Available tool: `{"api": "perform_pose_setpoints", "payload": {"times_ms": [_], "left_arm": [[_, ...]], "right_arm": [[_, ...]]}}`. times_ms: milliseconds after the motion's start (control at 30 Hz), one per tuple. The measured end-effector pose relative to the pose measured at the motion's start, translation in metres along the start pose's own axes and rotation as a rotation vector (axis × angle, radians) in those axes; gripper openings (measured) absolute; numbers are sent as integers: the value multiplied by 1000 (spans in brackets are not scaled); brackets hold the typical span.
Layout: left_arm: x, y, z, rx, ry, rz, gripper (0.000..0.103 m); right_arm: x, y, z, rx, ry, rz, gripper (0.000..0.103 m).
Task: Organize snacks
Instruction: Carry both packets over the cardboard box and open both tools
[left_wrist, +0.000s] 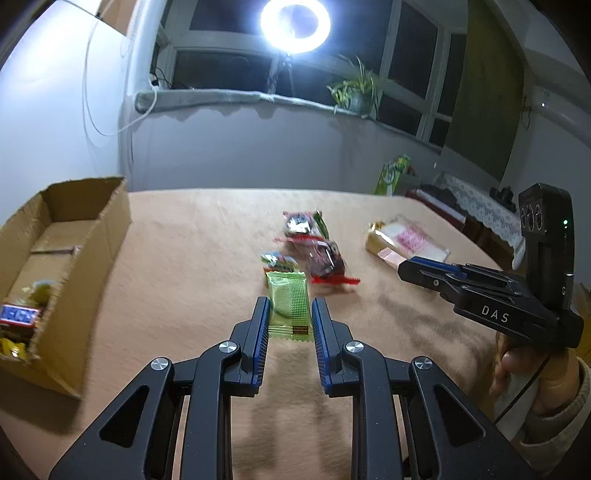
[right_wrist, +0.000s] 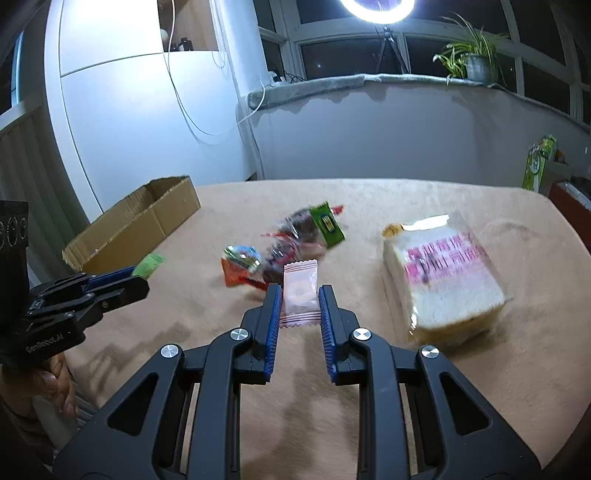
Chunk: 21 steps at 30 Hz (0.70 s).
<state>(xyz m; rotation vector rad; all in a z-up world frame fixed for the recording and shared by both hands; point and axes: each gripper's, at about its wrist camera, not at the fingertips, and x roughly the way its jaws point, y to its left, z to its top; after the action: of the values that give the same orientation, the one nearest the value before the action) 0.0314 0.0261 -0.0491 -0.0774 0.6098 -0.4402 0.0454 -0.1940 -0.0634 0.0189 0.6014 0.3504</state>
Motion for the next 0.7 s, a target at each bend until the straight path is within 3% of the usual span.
{"api": "perform_pose_setpoints", "payload": {"times_ms": [267,467,700], "left_arm": [[-38,34,22,-11,-79,-5,21],[-66,72,40,-36,-143,15,21],[-82,127,40,-103,-164,79,21]], "right_arm": [[17,48,36,-24,-16,27,21],[39,111,72,-96,-34,81,21],[71,196,110,-207,-42,195,22]]}}
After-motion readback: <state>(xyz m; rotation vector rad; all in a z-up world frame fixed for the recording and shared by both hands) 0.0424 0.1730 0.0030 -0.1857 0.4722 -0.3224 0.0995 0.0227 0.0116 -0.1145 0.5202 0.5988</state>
